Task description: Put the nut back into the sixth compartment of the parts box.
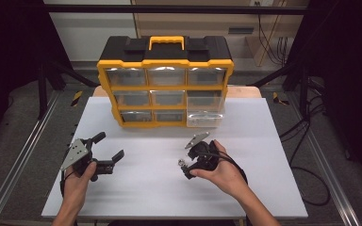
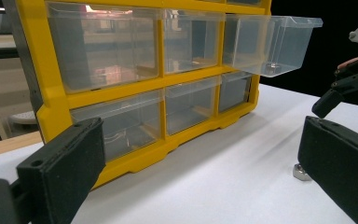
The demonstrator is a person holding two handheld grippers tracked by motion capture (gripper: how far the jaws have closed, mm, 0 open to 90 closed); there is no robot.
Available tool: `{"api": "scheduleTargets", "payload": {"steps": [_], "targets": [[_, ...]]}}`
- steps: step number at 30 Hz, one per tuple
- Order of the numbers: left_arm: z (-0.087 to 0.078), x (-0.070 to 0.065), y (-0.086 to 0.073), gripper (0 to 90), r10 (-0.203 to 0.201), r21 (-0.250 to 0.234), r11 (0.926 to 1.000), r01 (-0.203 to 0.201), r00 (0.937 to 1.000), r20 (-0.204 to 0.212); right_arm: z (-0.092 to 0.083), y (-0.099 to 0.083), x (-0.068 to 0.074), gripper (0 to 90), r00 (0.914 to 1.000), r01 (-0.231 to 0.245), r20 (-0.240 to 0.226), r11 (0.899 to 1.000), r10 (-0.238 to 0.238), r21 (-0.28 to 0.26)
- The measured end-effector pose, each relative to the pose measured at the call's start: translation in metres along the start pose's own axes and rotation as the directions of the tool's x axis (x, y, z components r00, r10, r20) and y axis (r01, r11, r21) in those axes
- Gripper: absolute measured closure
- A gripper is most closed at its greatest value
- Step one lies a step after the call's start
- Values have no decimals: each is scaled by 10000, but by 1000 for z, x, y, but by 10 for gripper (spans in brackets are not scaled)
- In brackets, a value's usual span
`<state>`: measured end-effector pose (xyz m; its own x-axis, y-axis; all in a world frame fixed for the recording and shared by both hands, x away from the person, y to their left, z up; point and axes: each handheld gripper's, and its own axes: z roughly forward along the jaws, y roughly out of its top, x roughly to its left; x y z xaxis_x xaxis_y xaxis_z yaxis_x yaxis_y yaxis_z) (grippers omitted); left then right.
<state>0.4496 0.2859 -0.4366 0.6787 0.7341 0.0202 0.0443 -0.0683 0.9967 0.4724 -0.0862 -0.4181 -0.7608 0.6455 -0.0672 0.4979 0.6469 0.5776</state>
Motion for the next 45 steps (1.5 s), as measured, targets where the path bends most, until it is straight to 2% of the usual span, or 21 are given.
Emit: {"api": "scheduleTargets", "payload": {"steps": [2,3,6,7,11,19,20,21,26,33,36,38,40,45], "targets": [[0,0,0,8,-6,-19,10000,6,10000,-15,0,2,2,72,9999,-167,15,9998,167,80],[-1,0,0,8,-28,-38,10000,28,10000,-21,1,3,1,72,10000,-7,-43,9998,8,174],[-1,-1,1,8,-15,-45,10000,15,10000,0,3,5,3,72,10000,-60,-71,9998,62,188],[0,-1,0,8,-10,-34,10000,10,10000,6,4,6,3,72,9999,118,-75,9994,-116,310],[0,0,0,8,-17,-20,10000,17,10000,18,12,9,3,82,9996,238,-130,9987,-232,450],[-1,1,1,8,-9,-55,10000,9,10000,6,24,13,8,95,9997,160,-207,9970,-145,759],[-1,1,1,8,-17,-87,10000,17,10000,12,25,12,6,95,9991,401,-167,9960,-389,799],[-1,0,1,8,-23,-91,10000,24,10000,14,25,12,6,94,9990,413,-185,9962,-400,765],[0,-1,1,8,-1,-104,9999,1,10000,32,27,11,7,83,9997,198,-141,9951,-186,966],[0,-1,1,8,-7,-103,9999,8,10000,37,32,9,7,75,9998,53,-201,9951,-34,986],[0,-1,1,8,-8,-93,10000,8,10000,40,35,8,7,80,9997,125,-213,9948,-104,1015],[0,-1,1,8,4,-91,10000,-4,10000,45,36,9,9,125,9996,-39,-265,9945,67,1046],[0,-1,1,8,33,-54,10000,-33,10000,45,37,8,8,164,9996,208,-205,9934,-186,1129],[0,-1,1,8,55,-37,10000,-55,10000,38,40,8,5,297,9994,149,-334,9922,-109,1235]]}}
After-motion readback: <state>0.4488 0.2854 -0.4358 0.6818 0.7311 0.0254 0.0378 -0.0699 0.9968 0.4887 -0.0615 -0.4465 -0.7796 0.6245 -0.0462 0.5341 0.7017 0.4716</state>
